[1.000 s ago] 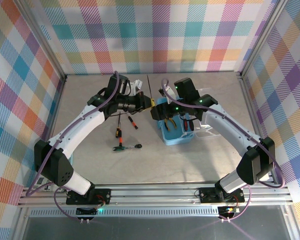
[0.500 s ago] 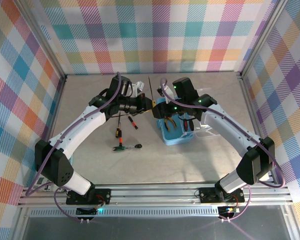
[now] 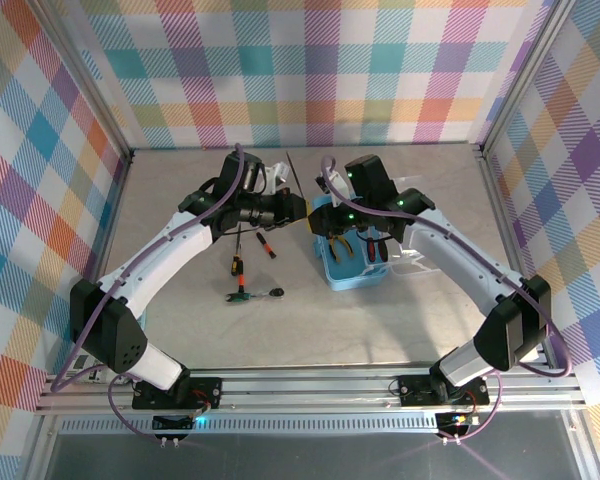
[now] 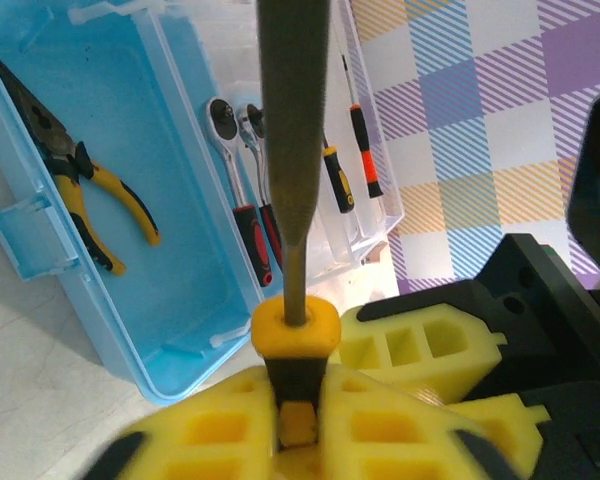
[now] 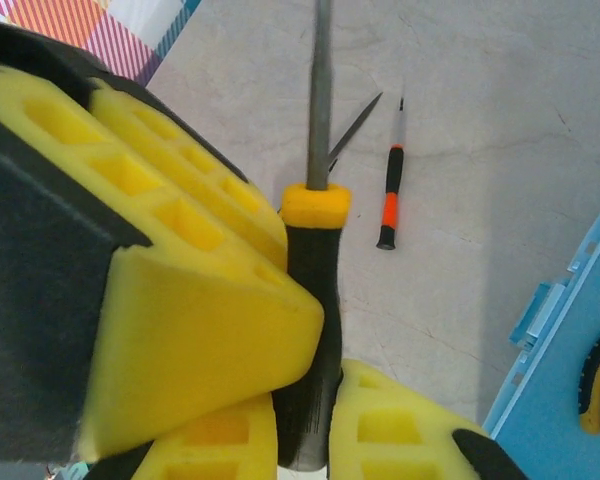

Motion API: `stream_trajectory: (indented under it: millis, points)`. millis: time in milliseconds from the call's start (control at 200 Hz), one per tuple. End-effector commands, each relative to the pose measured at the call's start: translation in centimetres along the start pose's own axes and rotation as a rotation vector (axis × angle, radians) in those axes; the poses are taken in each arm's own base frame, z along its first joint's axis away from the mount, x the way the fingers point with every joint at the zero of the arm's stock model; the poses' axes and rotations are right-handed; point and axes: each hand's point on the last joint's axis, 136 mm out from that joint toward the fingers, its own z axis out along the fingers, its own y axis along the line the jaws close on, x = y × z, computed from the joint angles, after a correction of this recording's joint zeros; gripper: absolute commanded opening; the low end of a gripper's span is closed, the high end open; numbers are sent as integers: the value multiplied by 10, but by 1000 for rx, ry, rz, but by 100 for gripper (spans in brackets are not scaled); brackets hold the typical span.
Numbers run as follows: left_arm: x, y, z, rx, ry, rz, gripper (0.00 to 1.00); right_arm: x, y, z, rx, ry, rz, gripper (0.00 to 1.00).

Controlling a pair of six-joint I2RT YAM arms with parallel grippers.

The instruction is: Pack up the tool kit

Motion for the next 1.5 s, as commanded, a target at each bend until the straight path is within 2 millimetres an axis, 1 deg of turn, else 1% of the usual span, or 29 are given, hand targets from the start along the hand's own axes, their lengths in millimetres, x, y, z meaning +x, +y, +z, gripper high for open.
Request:
stream_trajectory:
  millis: [0,75,115,150,205,300,360,390,440,520,630,720,785,960,1090,1210,1360,1495]
  points:
    - [2,12,-7,-54,24,3,33,-7,-25,-24,132,-54,44,0]
    - [-10,24,-20,-94,-9,-6,52,0,-39,-35,170,-51,75,0]
    - [-18,31,-28,-116,-31,-9,63,4,-49,-42,196,-51,90,0]
    - [-25,39,-37,-146,-53,-18,69,9,-60,-48,224,-48,103,0]
    - [-34,52,-51,-191,-89,-32,75,16,-81,-60,283,-55,125,0]
    - [-42,77,-75,-288,-136,-60,83,28,-116,-83,384,-41,161,0]
    - [-39,97,-87,-385,-141,-65,85,39,-137,-96,472,-8,170,0]
    - [-36,108,-93,-443,-138,-69,89,44,-146,-101,515,18,169,0]
    - [-30,127,-101,-537,-125,-74,93,54,-162,-108,588,64,176,0]
    - [-19,150,-108,-638,-97,-92,96,72,-186,-115,677,144,197,0]
    - [-6,165,-107,-684,-68,-108,100,90,-208,-115,749,240,199,0]
    - [0,172,-103,-689,-51,-122,100,94,-215,-110,749,280,181,0]
    - [3,174,-100,-684,-41,-130,100,95,-215,-105,732,294,176,0]
    - [6,181,-94,-691,-21,-142,100,97,-220,-96,715,336,168,0]
    - [6,184,-92,-699,-12,-145,100,100,-219,-90,692,347,165,0]
    - [7,187,-88,-698,-1,-149,100,101,-218,-87,688,353,162,9]
    - [8,188,-85,-697,8,-149,100,100,-218,-87,688,353,159,16]
    - [9,189,-84,-702,15,-149,100,97,-216,-89,688,341,158,27]
